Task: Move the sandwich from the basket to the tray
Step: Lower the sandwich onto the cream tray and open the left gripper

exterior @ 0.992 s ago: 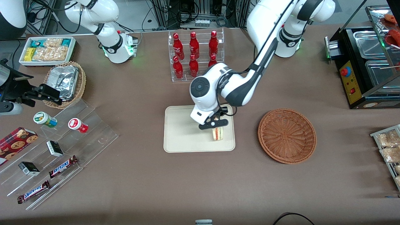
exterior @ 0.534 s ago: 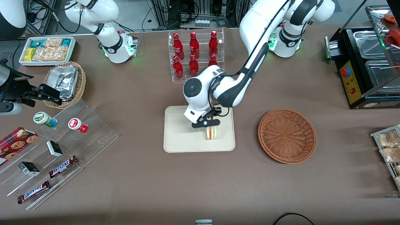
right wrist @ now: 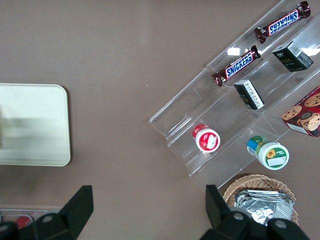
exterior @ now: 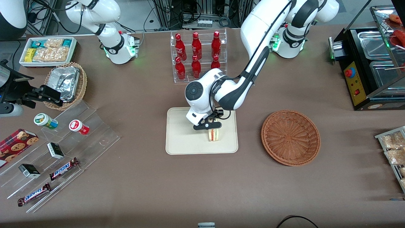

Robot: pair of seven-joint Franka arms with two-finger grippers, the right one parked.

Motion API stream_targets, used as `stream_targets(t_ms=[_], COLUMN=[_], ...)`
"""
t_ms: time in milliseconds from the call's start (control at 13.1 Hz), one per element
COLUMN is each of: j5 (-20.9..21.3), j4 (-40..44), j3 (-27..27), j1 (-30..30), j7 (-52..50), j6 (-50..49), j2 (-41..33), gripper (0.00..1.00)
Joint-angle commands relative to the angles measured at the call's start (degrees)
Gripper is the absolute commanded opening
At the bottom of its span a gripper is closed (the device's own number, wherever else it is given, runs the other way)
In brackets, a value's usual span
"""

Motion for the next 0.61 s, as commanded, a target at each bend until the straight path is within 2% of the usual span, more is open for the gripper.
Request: stream_targets(t_ms=[0, 76, 305, 534], j5=[0.6, 0.6, 0.5, 0.4], j4=[2.1, 2.0, 2.2, 2.2], j3=[0.7, 0.7, 0.8, 1.2], j1=[-0.7, -0.7, -0.6, 0.0], j7=[0.3, 0.4, -0.4, -3.1], j6=[0.9, 1.0, -0.1, -5.5], j2=[1.7, 1.5, -0.6, -6.8], gripper=[0.64, 1.00, 1.00, 1.00])
